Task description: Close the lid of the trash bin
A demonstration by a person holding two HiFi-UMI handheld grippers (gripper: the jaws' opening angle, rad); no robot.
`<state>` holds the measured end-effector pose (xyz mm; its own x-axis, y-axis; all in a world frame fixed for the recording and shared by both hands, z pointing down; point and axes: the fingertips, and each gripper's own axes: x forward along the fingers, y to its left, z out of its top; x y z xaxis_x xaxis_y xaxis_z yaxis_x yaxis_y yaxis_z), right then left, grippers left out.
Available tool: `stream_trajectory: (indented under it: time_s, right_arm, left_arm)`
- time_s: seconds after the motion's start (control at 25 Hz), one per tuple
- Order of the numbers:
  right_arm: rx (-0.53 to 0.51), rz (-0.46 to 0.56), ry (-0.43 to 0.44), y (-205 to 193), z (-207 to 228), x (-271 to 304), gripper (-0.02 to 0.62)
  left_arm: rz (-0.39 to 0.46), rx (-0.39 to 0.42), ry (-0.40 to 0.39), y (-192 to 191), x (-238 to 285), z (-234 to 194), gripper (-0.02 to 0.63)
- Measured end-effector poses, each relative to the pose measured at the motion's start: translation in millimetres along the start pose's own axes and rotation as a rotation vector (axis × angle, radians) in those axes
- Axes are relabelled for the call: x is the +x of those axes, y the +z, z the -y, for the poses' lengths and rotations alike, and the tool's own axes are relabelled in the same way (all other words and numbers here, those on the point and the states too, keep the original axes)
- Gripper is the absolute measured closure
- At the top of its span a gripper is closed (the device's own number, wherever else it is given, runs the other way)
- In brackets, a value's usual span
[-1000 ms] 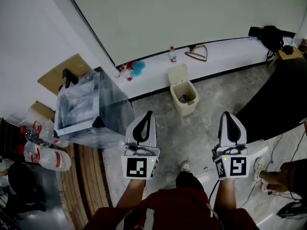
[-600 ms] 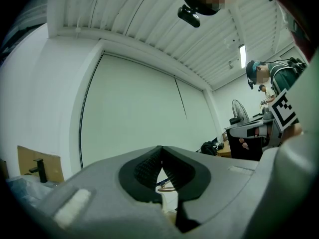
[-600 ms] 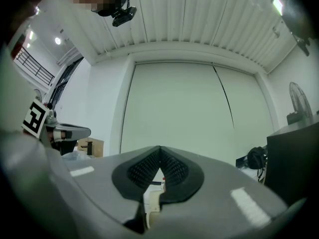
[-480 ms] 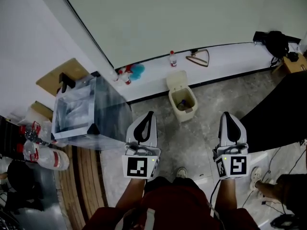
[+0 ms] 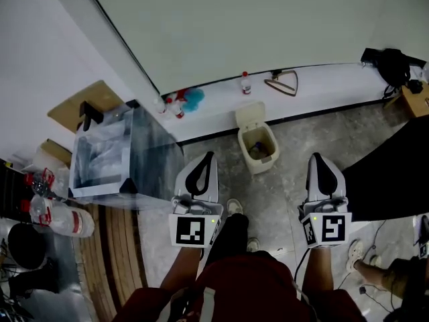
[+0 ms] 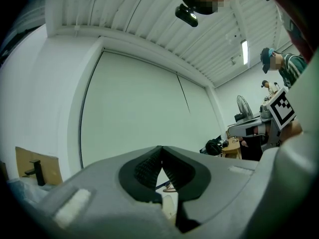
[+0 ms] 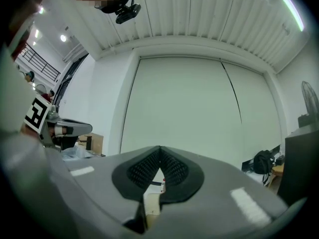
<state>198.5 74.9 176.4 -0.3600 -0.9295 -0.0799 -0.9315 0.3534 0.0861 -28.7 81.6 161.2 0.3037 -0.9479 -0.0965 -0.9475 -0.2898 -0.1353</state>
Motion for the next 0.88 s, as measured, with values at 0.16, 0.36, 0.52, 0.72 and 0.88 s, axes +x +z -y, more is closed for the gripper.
stream_trajectory:
  time_s: [0.16, 0.36, 0.52, 0.72, 0.88]
  right_arm:
    - [-0.013, -0.008, 0.004, -8, 1, 32, 0.595]
    - [-0.026, -0.028, 0.014, -16, -5, 92, 0.595]
    - [-0.051, -0.05, 0.045, -26, -15, 147, 0.595]
    - [-0.058, -0.091, 0.082, -44, -30, 215, 0.595]
    - [-0.062, -0.131, 0.102, -63, -44, 261, 0.595]
  left_arm:
    - [-0.001, -0.008, 0.005, -15, 27, -17, 0.609]
    - [0.006, -0.03, 0.009, -30, 70, -51, 0.609]
    - [-0.015, -0.037, 0.03, -47, 101, -88, 0.609]
    - [-0.045, -0.057, 0.058, -70, 139, -136, 0.609]
    - [-0.067, -0.077, 0.073, -94, 165, -168, 0.609]
